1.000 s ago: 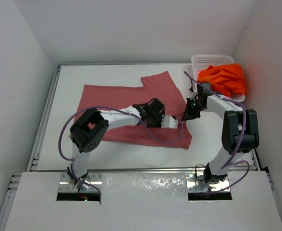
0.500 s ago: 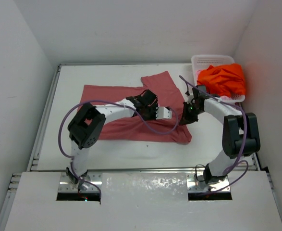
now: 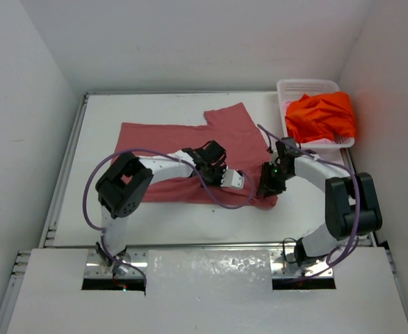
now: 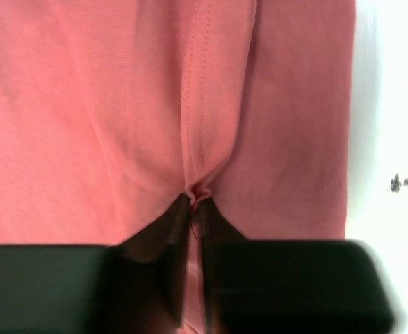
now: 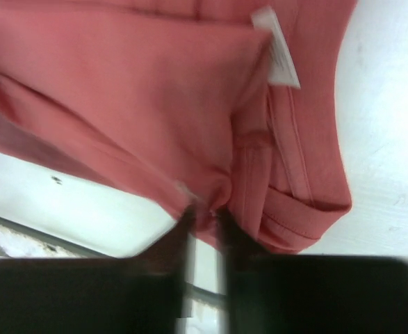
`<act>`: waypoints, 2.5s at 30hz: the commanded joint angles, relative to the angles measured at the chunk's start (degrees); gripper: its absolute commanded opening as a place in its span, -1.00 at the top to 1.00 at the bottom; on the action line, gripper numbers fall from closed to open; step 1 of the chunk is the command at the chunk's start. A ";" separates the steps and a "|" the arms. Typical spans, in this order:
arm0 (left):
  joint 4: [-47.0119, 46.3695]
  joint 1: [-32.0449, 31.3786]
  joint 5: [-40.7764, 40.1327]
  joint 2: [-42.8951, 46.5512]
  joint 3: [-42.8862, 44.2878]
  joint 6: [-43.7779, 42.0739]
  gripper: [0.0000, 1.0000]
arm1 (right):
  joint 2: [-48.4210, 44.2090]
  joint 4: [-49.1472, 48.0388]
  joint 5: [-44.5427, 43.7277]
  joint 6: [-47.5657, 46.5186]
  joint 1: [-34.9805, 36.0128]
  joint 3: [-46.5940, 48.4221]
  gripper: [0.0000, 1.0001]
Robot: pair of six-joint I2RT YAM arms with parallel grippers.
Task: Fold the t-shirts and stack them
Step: Fold the flattened tshirt in 1/3 of the way
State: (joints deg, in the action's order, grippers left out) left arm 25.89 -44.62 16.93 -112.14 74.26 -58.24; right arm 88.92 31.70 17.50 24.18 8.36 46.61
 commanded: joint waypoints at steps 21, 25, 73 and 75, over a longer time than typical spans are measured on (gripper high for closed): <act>25.01 16.71 -8.92 18.60 3.29 18.49 -0.34 | -13.17 -2.69 -1.32 -1.33 -2.03 -8.82 0.19; 18.86 28.08 -14.17 22.83 -14.79 21.23 -0.32 | -8.52 -4.28 0.00 -1.25 -1.95 -9.17 0.23; 15.07 62.90 -11.56 11.77 -17.57 25.81 -0.61 | -8.16 -10.86 1.22 1.48 -10.12 -16.37 -0.11; 12.00 63.60 -13.40 9.84 -18.36 26.24 -0.50 | -7.45 -13.50 2.19 2.79 -10.03 -17.51 0.02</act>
State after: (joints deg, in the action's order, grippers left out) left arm 44.29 18.11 5.06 -99.79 57.49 -32.95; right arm 79.68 25.23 18.57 24.75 -2.11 31.48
